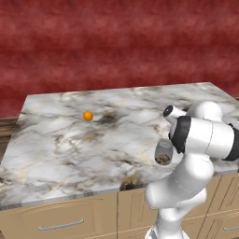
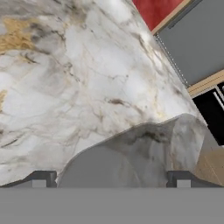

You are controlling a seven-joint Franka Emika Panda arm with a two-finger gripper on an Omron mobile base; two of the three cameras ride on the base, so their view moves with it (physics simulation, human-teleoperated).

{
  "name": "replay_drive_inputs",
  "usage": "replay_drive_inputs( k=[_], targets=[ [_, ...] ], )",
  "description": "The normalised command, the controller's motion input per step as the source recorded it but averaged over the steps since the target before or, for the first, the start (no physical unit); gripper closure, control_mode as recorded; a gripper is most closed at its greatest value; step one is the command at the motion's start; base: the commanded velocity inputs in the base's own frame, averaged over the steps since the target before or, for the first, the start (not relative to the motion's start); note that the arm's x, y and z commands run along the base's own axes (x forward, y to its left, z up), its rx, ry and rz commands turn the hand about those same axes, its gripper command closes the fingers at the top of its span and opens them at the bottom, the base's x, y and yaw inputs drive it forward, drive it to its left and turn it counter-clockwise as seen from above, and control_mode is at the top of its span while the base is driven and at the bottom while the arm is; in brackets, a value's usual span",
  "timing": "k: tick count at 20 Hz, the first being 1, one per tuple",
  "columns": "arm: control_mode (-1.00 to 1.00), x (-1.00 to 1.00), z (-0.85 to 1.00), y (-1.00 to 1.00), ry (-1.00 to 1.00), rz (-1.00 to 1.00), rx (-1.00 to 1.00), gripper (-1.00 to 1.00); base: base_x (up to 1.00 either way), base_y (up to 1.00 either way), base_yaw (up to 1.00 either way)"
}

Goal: Pick the jar and jar from the dining table and place them in the open cabinet. Close the cabinet after placing the objects.

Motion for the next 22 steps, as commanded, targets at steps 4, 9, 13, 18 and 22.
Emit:
replay_drive_inputs(
  k=[4,9,13,18,22],
  targets=[
    [-1.0,0.0,-0.03,-0.29,0.0,0.0,-0.04,-1.0,0.0,0.0,0.0],
    [-1.0,0.0,-0.1,-0.32,0.01,0.0,0.0,-1.0,0.0,0.0,0.0],
    [-1.0,-0.02,-0.08,0.0,0.0,0.0,0.0,1.0,0.0,0.0,0.0],
    [-1.0,0.0,0.0,0.0,0.0,0.0,0.0,1.0,0.0,0.0,0.0],
    [-1.0,0.0,0.13,0.0,0.0,0.0,-0.01,1.0,0.0,0.0,0.0]
  ],
)
